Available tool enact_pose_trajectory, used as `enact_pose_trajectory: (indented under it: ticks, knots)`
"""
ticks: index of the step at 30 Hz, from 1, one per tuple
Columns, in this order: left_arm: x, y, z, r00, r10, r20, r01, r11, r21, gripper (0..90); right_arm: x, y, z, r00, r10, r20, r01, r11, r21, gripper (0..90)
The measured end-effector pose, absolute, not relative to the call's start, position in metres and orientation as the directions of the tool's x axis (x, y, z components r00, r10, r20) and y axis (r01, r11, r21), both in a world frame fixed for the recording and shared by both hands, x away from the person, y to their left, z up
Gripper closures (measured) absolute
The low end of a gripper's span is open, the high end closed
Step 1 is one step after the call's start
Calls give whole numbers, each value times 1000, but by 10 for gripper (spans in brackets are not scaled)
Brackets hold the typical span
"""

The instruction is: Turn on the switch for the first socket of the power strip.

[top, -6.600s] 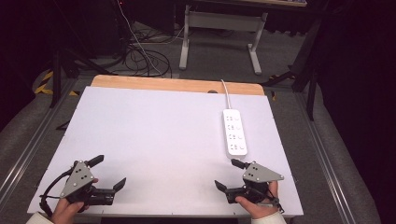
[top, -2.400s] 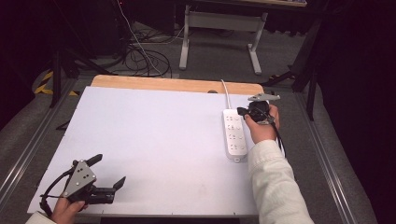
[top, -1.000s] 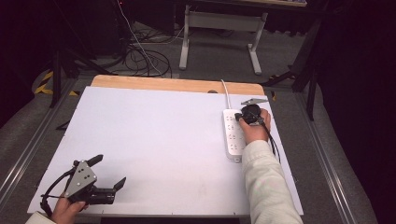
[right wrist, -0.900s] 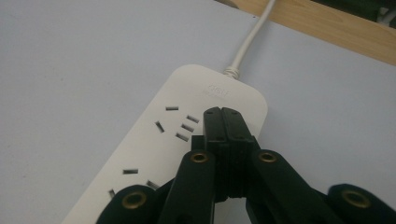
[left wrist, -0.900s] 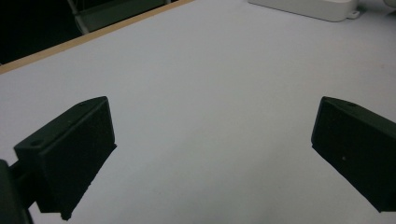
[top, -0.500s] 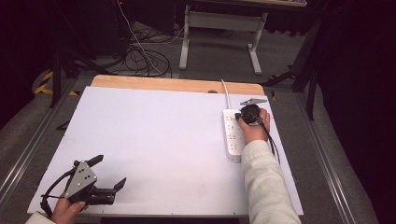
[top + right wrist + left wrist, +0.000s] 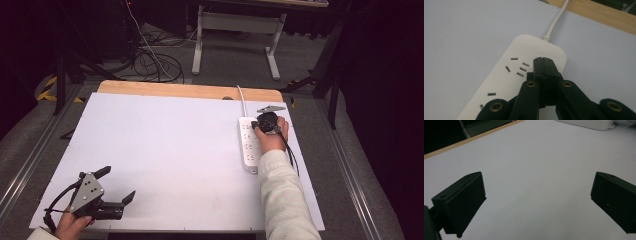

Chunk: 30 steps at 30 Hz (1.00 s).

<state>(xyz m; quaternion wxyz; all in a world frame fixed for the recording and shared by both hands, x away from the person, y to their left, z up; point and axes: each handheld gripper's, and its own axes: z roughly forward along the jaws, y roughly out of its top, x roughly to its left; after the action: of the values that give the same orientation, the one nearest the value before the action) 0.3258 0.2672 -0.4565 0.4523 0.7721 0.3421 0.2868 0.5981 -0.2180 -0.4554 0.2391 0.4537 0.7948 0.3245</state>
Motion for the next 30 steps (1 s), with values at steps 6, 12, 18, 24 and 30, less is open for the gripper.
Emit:
enact_pose_trajectory:
  ticks: [6,12,18,24,30]
  knots:
    - [326,267,-457,603,786,134,269,-359,894,2,597,-219,-457,-469,880,-74,565,364,740,900]
    - [326,267,-457,604,785,136,267,-360,894,2,597,-219,-457,-462,885,-58,572,347,743,900]
    - [326,267,-457,605,784,135,267,-361,894,2,597,-219,-458,-461,885,-68,566,353,745,900]
    - [326,266,-457,606,784,136,267,-361,893,2,597,-218,-458,-455,888,-64,571,346,745,900]
    - [326,266,-457,607,783,136,267,-362,893,2,597,-219,-459,-450,891,-54,573,335,748,900]
